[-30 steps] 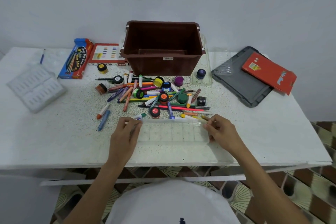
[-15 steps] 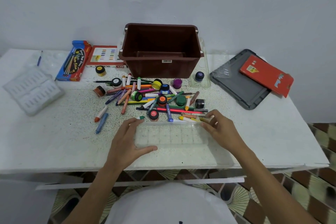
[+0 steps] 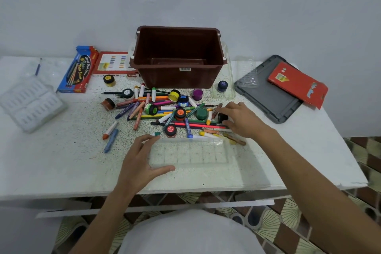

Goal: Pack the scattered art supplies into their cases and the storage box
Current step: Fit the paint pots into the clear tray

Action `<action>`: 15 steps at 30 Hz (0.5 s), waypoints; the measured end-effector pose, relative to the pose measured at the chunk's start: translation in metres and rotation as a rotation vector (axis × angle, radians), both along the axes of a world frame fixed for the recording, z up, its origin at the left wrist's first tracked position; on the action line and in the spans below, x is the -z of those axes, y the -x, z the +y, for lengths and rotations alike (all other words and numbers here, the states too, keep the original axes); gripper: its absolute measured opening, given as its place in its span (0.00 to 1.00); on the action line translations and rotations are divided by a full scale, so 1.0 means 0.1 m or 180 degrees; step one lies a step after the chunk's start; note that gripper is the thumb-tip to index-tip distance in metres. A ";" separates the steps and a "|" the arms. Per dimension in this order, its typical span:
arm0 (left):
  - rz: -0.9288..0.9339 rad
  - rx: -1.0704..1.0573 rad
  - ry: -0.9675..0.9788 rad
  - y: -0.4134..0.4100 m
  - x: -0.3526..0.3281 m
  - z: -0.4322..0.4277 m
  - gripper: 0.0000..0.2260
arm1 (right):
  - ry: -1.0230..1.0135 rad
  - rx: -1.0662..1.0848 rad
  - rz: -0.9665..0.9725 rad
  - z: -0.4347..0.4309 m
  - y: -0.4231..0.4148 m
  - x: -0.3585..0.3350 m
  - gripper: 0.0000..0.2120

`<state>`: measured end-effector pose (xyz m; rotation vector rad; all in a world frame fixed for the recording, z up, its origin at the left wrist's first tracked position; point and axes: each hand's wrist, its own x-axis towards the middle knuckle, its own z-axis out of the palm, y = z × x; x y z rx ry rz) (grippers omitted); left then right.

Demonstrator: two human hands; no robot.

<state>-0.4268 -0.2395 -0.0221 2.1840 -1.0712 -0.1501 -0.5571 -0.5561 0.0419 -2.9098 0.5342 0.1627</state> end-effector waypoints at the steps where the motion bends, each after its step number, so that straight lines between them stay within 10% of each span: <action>1: -0.0005 0.0004 0.0002 0.00 0.00 0.00 0.43 | 0.0022 -0.0004 0.0007 0.00 -0.01 0.00 0.22; 15: -0.0043 -0.0028 -0.0027 0.00 0.03 0.01 0.43 | -0.0891 0.0215 -0.1352 0.48 0.48 0.05 0.11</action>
